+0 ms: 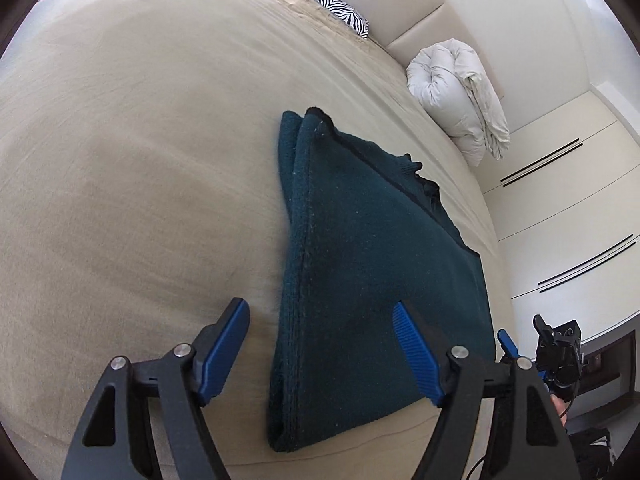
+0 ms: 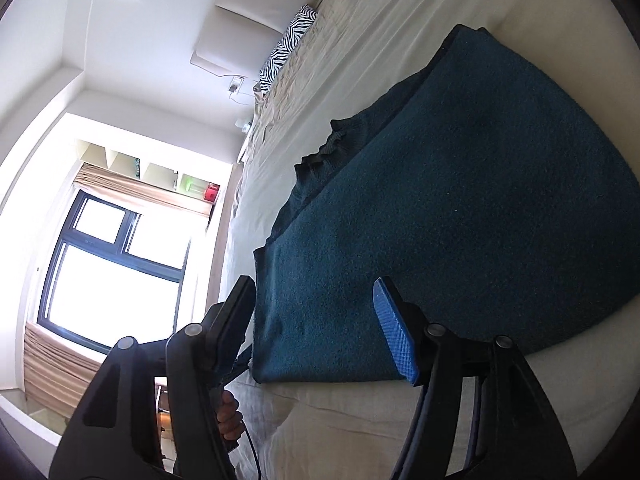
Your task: Fold small clothes
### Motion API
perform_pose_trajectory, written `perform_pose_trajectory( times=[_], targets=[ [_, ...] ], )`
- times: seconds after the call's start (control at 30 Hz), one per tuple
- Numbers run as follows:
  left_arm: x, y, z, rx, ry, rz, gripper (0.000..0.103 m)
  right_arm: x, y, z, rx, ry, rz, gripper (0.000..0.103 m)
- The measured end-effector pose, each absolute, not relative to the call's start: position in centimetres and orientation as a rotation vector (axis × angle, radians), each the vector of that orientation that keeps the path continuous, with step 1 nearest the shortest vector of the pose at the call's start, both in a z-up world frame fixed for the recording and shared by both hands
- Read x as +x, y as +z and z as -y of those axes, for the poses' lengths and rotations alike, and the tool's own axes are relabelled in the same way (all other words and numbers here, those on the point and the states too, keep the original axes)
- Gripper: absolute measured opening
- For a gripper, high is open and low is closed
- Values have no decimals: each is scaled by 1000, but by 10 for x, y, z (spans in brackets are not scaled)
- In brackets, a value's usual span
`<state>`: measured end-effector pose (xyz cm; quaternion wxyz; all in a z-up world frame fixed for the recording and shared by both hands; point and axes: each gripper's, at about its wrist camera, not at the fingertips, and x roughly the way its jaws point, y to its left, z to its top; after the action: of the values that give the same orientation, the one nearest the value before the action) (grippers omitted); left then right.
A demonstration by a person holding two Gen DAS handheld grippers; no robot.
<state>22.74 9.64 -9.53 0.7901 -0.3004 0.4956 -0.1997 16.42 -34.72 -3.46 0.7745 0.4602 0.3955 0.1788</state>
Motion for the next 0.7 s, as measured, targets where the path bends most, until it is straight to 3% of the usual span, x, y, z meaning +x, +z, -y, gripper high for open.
perform_pose_trajectory(
  times=[0.17, 0.3, 0.4, 0.53, 0.7],
  targets=[
    [247, -105, -86, -719, -490, -1160, 67, 191, -29, 302, 982, 488, -907, 61],
    [258, -110, -83, -805, -510, -1203, 66, 208, -28, 277, 991, 548, -940, 61],
    [259, -115, -81, -831, -521, -1224, 52, 213, -27, 260, 984, 582, -985, 61],
    [258, -122, -79, -798, -528, -1235, 21, 242, -35, 223, 968, 620, -1038, 61],
    [258, -128, -88, -844, -540, -1214, 16, 266, -47, 187, 945, 655, -1112, 61]
  ],
)
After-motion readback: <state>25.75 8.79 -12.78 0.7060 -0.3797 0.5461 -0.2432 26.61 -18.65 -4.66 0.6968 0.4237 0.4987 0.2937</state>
